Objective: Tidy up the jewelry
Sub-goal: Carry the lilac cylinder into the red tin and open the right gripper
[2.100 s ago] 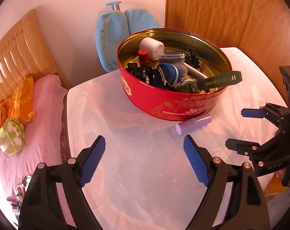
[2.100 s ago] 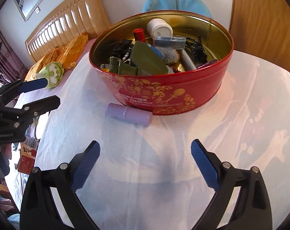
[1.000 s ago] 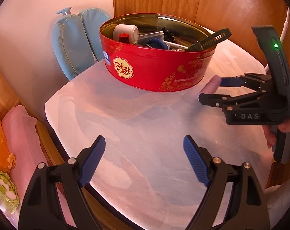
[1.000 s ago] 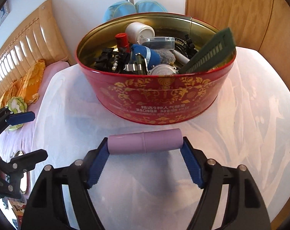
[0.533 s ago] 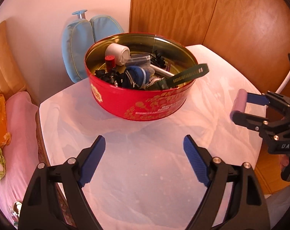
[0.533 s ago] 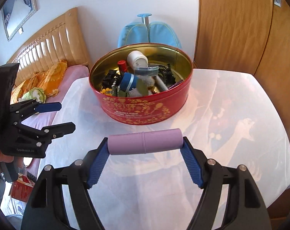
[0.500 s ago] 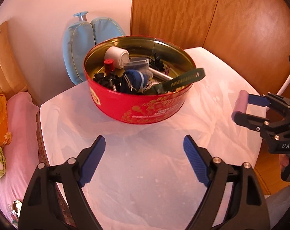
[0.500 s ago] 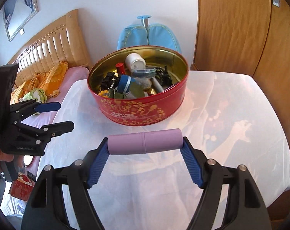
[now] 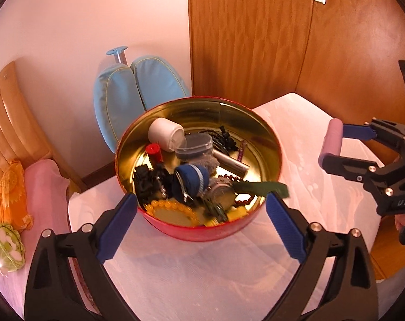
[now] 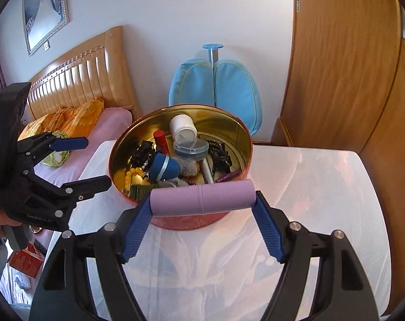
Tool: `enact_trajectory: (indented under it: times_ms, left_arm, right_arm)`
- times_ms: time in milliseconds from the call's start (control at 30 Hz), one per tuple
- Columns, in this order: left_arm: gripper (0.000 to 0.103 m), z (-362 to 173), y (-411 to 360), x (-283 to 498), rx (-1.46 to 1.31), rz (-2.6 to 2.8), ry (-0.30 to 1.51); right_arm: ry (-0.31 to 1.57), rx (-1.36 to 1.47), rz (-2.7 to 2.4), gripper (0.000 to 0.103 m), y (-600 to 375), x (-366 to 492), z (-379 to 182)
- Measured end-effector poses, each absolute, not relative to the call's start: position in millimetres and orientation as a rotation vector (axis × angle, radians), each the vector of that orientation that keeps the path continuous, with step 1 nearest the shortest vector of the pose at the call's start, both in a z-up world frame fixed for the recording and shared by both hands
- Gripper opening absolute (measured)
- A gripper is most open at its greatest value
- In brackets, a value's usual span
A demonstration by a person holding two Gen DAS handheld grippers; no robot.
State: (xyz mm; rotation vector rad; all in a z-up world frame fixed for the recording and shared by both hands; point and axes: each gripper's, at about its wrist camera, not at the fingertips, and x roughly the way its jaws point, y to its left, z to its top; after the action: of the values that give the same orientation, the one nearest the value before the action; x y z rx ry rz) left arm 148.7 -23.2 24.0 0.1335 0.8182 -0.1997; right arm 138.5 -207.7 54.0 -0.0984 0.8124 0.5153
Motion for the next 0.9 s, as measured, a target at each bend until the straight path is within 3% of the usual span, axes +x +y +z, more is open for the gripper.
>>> enact_trajectory:
  times_ms: [400,900]
  left_arm:
    - [0.096,-7,20,200,0.147,-0.188,0.803]
    - [0.096,-10,21,182,0.195,-0.189,0.774]
  right_arm:
    - [0.936,-0.181,0.576,0.075,-126,242,19]
    - [1.044,-0.262,0.583,0.077,-107,243,-13]
